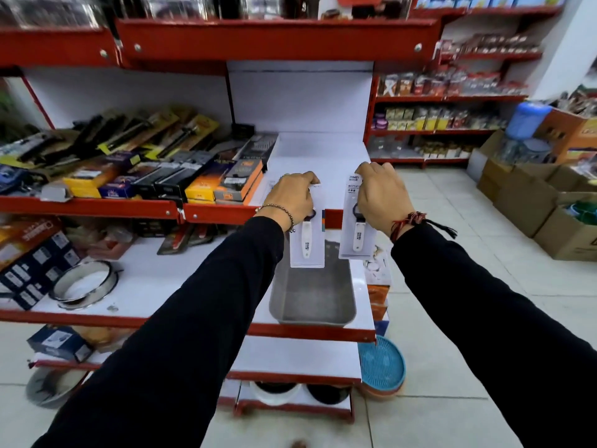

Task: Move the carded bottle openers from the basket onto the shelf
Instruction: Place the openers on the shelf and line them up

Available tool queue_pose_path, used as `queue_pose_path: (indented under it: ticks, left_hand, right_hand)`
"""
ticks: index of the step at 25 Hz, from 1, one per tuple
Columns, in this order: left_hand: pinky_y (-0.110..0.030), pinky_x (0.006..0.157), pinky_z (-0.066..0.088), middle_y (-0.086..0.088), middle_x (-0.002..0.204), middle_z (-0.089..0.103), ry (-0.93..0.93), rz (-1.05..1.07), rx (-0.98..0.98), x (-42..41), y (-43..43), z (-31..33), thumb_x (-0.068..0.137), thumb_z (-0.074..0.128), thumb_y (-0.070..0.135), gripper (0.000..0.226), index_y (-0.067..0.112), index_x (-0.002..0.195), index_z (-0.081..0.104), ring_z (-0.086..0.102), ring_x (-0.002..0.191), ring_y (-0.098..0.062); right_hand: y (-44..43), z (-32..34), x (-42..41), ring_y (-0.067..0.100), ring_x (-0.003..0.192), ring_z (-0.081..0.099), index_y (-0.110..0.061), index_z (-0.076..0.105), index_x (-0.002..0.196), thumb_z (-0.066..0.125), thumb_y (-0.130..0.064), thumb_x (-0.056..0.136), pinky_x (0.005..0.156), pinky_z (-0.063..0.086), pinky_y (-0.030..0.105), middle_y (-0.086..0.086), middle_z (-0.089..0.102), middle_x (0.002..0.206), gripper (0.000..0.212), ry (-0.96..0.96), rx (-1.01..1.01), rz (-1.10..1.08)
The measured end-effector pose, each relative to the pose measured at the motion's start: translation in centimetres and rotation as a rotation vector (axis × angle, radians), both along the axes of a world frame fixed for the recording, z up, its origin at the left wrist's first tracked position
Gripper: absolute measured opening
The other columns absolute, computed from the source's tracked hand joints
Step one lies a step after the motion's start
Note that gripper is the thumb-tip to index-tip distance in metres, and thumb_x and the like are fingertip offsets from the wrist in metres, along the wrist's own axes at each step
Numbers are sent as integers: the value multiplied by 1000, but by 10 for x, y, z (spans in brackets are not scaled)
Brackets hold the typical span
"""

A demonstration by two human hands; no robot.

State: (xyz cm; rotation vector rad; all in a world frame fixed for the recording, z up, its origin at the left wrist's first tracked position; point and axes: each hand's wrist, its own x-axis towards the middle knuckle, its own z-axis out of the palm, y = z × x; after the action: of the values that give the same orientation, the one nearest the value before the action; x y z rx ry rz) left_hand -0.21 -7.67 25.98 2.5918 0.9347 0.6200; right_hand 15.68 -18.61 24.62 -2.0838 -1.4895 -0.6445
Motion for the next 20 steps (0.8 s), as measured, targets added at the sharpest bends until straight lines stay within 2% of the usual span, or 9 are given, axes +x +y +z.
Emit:
queue_pose_path:
  ticks: [3,7,10,13,17,20]
  left_hand:
    - [-30,78,49,-16,111,68,-4,16,7,28,19,32,84,52,-4,48,13,128,59,65,100,-33]
    - [-29,73,53,-18,112,69,-35,13,0,77,52,67,83,42,-6,47,13,121,63,65,87,-31]
    - [-29,83,55,-15,122,67,-12,7,-29,110,76,72,85,43,-2,45,15,121,64,67,104,-32]
    - [-31,97,52,-12,135,60,116,9,-99,138,95,50,89,48,0,46,17,131,59,62,119,-31]
    - [-38,103,51,-16,139,50,140,-15,-206,157,116,13,87,51,-2,46,10,130,60,59,121,-33]
    - [-37,106,48,-13,137,42,188,-43,-210,162,118,-9,82,66,1,46,10,127,62,52,124,-32]
  right_hand:
    - [15,29,22,36,91,51,-1,57,105,39,-5,83,73,31,39,20,63,99,29,-29,14,-55]
    - [46,53,57,39,96,53,0,57,109,40,-5,84,75,34,41,21,64,104,30,-57,-20,-104]
    - [68,56,83,40,102,53,1,56,115,41,-5,85,81,40,44,22,64,110,34,-19,-67,-126]
    - [91,43,105,40,107,52,1,55,118,42,-4,84,84,40,44,22,63,114,37,34,-174,-142]
    - [113,15,128,40,102,58,1,58,111,43,-6,85,75,38,39,23,64,112,31,128,-323,-109]
    - [123,-4,136,40,103,59,1,63,115,42,-5,88,85,48,37,21,55,118,35,267,-389,-39]
